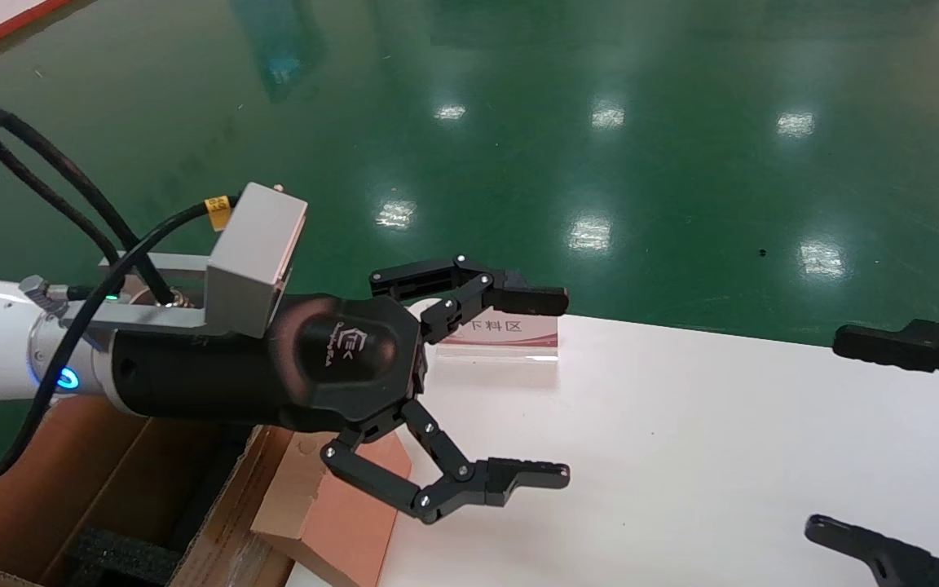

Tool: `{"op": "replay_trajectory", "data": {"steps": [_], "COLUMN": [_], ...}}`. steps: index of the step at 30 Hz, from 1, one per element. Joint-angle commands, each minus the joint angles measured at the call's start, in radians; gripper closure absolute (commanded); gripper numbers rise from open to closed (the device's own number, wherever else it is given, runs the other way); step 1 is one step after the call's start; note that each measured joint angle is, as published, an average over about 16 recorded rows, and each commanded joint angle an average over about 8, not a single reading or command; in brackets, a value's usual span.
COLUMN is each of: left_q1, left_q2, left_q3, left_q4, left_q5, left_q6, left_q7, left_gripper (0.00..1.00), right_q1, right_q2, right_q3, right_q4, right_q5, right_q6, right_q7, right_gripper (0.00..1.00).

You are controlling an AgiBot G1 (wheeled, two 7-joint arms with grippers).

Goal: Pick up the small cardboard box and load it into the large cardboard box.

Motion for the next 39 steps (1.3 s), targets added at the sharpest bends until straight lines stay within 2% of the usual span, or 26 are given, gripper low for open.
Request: {"op": "replay_trajectory", "data": {"steps": [1,13,20,26,31,39], "left_q1": [0.000,-0.002,-0.041,-0.150,-0.286,-0.467], "left_q2": [0.000,-0.004,-0.029,-0.048,-0.025,0.021], "left_q3": [0.000,0.005,0.044,0.129,0.222,0.366], "left_q4": [0.000,-0.002,-0.033,-0.064,-0.071,-0.068], "left_q5": [0.000,0.014,0.110,0.313,0.509,0.693], "left_q6": [0.000,-0.007,-0.041,-0.050,-0.005,0.069], "left_q7": [0.000,-0.008,-0.083,-0.224,-0.385,-0.630], "left_gripper": [0.00,0.00,0.00,0.00,0.00,0.00], "right_q1": [0.000,0.000,0.000,0.001,0.001,0.001], "right_q2": [0.000,0.000,0.000,0.000,0.000,0.001], "right_q3": [0.000,0.000,-0.001,-0.001,-0.002,-0.002], "right_q4": [0.000,0.000,-0.001,-0.001,-0.001,-0.001], "right_q5": [0.000,0.000,0.000,0.001,0.001,0.001], "right_q6": [0.000,0.000,0.000,0.000,0.000,0.000], "right_q7": [0.000,0.000,-0.001,-0.001,-0.001,-0.001], "right_gripper": [0.00,0.00,0.00,0.00,0.00,0.00]}}
